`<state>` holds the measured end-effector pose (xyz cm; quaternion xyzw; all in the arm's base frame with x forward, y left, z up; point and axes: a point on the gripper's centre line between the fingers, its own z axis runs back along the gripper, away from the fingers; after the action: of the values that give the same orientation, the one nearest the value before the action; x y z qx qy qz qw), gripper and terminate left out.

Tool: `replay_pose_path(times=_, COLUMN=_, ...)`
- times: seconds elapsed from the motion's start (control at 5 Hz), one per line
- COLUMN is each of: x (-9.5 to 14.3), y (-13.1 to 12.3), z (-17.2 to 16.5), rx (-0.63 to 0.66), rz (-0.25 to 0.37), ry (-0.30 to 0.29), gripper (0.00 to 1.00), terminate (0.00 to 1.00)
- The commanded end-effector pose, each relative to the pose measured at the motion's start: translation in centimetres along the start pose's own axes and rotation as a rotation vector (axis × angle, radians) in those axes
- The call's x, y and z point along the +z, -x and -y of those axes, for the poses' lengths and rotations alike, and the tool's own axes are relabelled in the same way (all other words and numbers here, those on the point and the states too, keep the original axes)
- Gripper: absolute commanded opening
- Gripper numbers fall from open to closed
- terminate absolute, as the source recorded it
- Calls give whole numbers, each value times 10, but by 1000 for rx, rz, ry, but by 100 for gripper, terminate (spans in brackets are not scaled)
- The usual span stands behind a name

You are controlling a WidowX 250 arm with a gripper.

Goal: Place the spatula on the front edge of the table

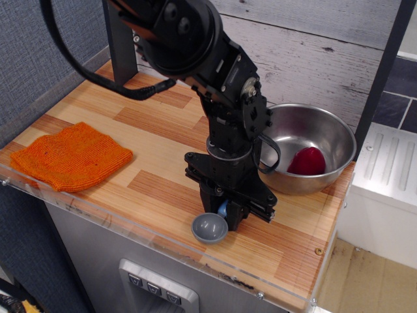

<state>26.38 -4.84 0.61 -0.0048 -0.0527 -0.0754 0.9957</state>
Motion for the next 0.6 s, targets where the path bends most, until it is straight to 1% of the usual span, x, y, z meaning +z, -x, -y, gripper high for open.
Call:
replay_pose_path(times=0.0, x=67, y=-4, z=-17, rx=57, rz=144, ry=-38, gripper=100, terminate=0)
replay_pose_path(times=0.2, x=96, y=-12, z=-41, rx=101, rz=162, ry=5, gripper=100, terminate=0)
replay_pose_path(times=0.4, x=97, y=-16, z=-63, rx=144, rz=132, ry=28, gripper=100, terminate=0)
